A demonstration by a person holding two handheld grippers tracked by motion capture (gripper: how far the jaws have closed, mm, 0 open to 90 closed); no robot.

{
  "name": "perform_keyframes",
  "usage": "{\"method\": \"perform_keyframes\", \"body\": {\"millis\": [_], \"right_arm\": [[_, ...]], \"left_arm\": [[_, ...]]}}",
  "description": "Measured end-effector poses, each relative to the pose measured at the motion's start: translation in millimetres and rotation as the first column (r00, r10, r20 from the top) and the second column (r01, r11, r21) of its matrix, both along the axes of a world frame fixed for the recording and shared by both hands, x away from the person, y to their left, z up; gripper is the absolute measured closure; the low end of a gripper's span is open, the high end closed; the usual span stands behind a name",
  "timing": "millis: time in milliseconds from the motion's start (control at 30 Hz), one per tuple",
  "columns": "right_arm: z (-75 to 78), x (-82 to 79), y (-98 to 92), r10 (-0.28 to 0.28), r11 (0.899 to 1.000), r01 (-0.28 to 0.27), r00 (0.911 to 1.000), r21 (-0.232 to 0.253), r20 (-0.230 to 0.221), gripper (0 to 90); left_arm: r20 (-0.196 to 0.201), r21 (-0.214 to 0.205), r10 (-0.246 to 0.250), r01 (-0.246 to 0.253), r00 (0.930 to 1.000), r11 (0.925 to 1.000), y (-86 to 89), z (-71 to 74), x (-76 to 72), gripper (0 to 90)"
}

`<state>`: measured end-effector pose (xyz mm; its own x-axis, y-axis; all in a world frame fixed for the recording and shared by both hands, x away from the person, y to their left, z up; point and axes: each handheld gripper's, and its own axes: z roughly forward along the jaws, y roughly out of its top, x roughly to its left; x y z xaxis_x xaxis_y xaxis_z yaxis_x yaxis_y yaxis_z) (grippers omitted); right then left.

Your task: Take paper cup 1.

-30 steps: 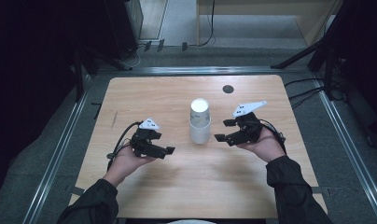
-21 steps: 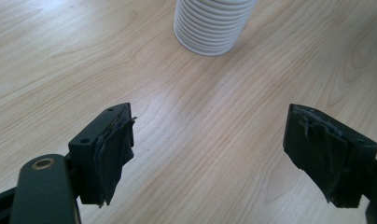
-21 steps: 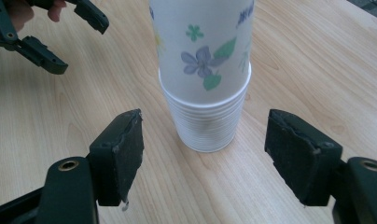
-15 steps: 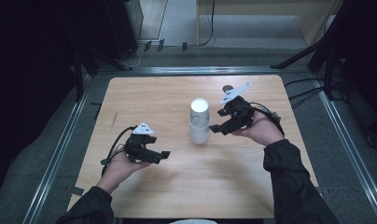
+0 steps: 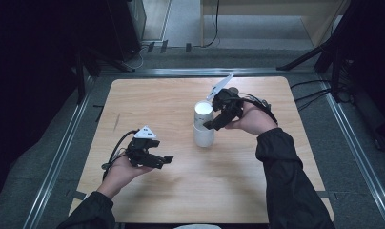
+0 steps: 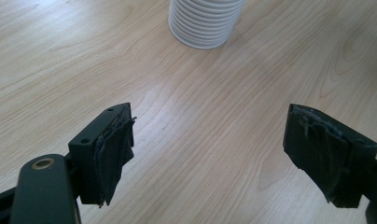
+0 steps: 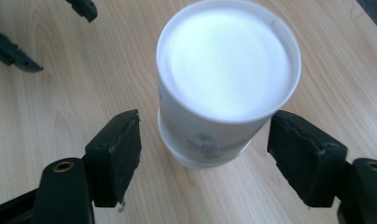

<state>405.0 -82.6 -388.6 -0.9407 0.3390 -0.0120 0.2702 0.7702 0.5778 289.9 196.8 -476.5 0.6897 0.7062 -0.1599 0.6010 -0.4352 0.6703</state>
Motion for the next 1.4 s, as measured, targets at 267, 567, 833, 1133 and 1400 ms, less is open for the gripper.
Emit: {"method": "perform_keyframes", "body": {"millis": [267,567,833,1133,1400], "right_arm": [[-3.7,7.1,10.2,-0.009,1.0,0.009,0.9998,0.012,-0.018,25.4],[-10.2,10.5,17.8,-0.057,0.998,0.057,0.9982,0.006,-0.019,27.1],[-10.9,10.6,18.3,-0.072,0.997,0.072,0.9969,0.007,-0.03,29.5],[-7.7,10.1,14.7,-0.077,0.997,0.078,0.9962,0.027,-0.042,30.6],[-3.7,8.9,15.1,-0.075,0.995,0.077,0.9968,0.068,-0.028,28.7]], "left_arm": [[-0.001,0.007,-0.011,0.011,0.9999,0.9999,-2.2,-0.6,-0.4,16.3],[-0.004,0.006,-0.017,0.017,0.9998,0.9998,-2.6,-0.9,-0.8,16.3],[-0.002,0.004,-0.016,0.016,0.9999,0.9999,-2.2,-1.0,-0.9,16.3],[-0.004,0.008,-0.022,0.022,0.9998,0.9997,-3.1,-1.2,-1.1,16.3],[-0.005,0.014,-0.028,0.029,0.9996,0.9995,-3.6,-1.7,-1.2,16.3]]}}
